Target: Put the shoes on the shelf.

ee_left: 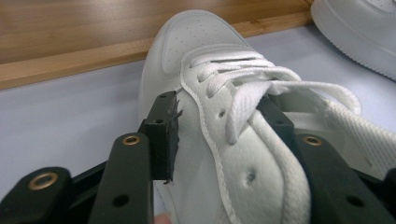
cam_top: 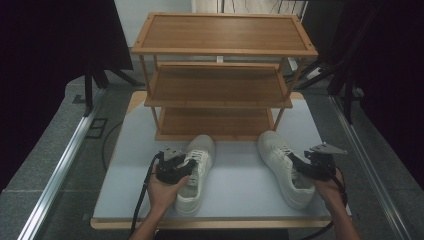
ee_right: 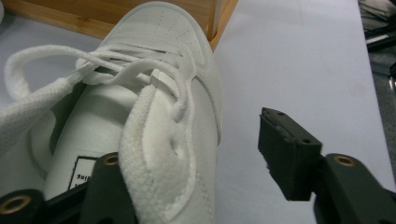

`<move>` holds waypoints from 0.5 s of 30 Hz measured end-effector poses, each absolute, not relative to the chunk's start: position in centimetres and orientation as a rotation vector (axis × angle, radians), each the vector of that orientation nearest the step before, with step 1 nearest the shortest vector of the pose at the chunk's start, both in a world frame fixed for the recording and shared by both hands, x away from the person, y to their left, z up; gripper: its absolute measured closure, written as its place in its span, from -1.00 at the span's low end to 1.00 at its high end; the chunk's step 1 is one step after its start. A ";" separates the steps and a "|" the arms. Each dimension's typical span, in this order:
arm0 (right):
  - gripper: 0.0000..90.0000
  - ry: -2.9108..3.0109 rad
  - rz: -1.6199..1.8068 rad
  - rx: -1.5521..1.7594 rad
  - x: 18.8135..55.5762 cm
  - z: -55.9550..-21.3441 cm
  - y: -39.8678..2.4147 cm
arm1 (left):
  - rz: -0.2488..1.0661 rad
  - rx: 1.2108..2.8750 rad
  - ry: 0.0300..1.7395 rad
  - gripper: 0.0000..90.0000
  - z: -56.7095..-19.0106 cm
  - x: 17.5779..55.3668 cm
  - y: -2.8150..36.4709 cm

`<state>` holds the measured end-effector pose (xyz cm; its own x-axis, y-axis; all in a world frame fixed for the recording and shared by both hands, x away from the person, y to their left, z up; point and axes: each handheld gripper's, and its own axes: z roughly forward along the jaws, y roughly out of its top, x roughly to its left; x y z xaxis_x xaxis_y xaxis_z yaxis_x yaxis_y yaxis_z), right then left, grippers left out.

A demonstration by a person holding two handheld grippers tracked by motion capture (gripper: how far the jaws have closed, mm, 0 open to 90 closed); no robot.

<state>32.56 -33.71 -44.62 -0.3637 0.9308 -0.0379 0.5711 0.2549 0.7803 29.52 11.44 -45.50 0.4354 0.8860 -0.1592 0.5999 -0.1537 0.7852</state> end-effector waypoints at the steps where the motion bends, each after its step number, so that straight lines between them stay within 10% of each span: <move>1: 0.05 2.035 0.944 1.360 32.6 -44.7 -33.7 | 0.440 1.859 1.264 0.30 -45.5 29.5 11.4; 15: 0.81 2.102 0.930 1.295 33.2 -44.7 -33.0 | 0.505 1.865 1.282 0.75 -45.6 29.5 11.5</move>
<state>33.22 -32.97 -44.67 -0.4241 0.9037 -0.0595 0.5637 0.3149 0.7636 29.46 11.48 -45.61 0.4068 0.9067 -0.1112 0.5875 -0.1664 0.7919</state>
